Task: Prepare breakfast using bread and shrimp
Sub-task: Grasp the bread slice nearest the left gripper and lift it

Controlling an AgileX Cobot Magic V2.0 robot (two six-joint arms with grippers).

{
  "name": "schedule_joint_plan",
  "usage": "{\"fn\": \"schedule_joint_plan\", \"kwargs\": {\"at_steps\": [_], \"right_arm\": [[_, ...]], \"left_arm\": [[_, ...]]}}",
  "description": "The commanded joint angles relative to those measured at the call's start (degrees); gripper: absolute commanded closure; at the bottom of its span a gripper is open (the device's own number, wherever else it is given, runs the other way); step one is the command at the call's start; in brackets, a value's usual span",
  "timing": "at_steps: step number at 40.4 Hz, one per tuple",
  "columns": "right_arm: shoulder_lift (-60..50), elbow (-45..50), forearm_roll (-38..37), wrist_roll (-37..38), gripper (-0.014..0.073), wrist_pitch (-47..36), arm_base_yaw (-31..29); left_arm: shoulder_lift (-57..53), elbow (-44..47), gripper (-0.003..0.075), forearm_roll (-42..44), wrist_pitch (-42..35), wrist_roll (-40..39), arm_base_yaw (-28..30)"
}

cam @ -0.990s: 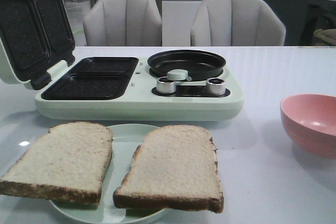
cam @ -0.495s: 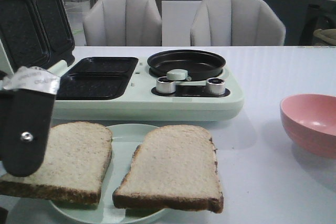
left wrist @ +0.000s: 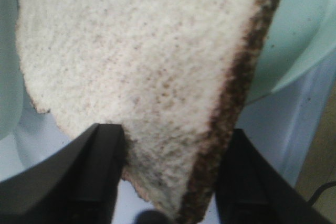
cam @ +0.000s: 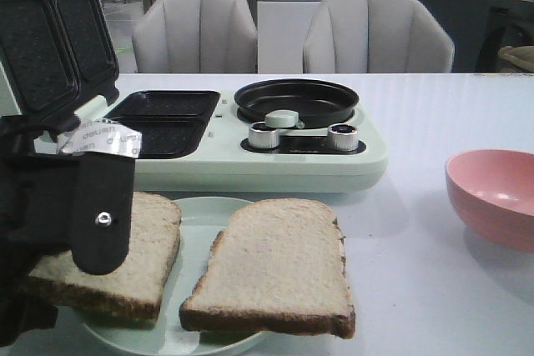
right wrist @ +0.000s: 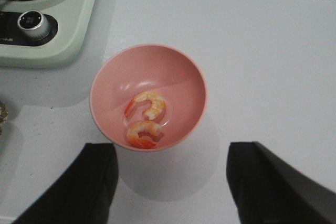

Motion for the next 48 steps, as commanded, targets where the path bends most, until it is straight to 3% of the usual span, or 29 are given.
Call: {"fn": "schedule_joint_plan", "kwargs": {"at_steps": [1,14,24,32,48], "right_arm": [[-0.05,-1.90,0.34,-0.61,0.0045,-3.31,0.02],[-0.05,-1.90,0.34,-0.61,0.0045,-3.31,0.02],[-0.05,-1.90,0.34,-0.61,0.0045,-3.31,0.02],[-0.05,-1.90,0.34,-0.61,0.0045,-3.31,0.02],[-0.05,-1.90,0.34,-0.61,0.0045,-3.31,0.02]], "left_arm": [[-1.11,-1.29,0.0423,1.07,1.16,-0.98,-0.57],[-1.11,-1.29,0.0624,1.35,8.34,-0.98,-5.85],[-3.79,-1.29,0.0620,1.58,16.52,-0.98,-10.32],[-12.03,-1.60,0.0620,3.91,21.77,-0.98,-13.14],[-21.50,-12.81,0.0620,17.72,24.71,-0.98,-10.87]]}}
